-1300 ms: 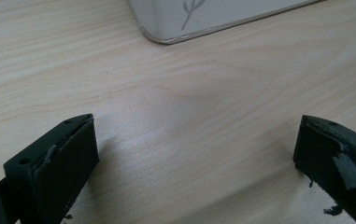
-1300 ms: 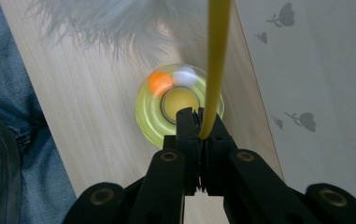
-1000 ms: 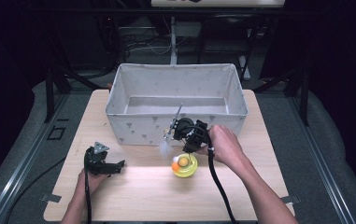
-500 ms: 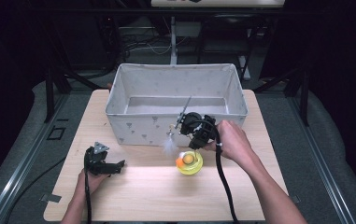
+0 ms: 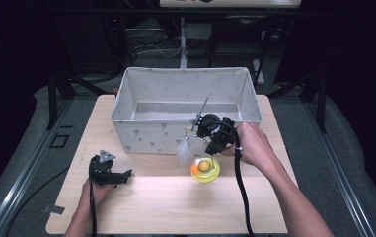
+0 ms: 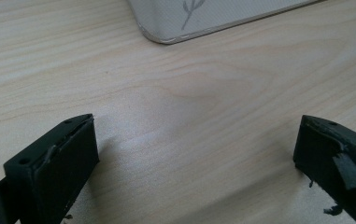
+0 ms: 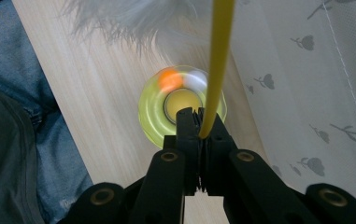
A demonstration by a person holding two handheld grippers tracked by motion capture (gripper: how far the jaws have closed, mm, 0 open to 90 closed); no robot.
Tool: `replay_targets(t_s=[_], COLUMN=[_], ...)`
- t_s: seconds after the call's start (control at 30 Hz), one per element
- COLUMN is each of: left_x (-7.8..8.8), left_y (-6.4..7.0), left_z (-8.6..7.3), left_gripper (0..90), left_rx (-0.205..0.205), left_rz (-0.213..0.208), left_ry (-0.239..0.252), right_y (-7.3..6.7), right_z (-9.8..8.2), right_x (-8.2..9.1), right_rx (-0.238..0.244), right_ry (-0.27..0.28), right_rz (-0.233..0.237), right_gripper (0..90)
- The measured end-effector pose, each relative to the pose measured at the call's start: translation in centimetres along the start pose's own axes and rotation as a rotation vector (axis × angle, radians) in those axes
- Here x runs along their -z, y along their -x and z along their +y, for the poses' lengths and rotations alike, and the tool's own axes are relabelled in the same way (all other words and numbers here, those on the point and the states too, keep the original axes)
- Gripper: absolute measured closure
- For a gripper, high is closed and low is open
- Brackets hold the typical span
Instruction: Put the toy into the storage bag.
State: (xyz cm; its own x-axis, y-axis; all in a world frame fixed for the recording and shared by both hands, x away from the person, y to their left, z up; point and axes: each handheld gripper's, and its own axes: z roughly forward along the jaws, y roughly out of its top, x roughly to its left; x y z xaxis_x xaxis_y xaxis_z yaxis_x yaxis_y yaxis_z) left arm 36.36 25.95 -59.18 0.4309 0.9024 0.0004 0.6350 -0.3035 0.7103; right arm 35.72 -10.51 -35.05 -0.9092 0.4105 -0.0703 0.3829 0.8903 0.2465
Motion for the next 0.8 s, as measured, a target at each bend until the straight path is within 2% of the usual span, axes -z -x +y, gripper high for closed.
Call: replay_targets(t_s=[0.8], left_x=[0.0], left_y=[0.0], left_z=[0.0], left_gripper=[0.0], left_rx=[0.000], left_rz=[0.000], left_ry=[0.001], right_y=[1.1], right_z=[-1.0], right_x=[3.3], right_rx=[-0.035], right_ry=[0.023], right_rz=[-0.007], right_gripper=[88.1])
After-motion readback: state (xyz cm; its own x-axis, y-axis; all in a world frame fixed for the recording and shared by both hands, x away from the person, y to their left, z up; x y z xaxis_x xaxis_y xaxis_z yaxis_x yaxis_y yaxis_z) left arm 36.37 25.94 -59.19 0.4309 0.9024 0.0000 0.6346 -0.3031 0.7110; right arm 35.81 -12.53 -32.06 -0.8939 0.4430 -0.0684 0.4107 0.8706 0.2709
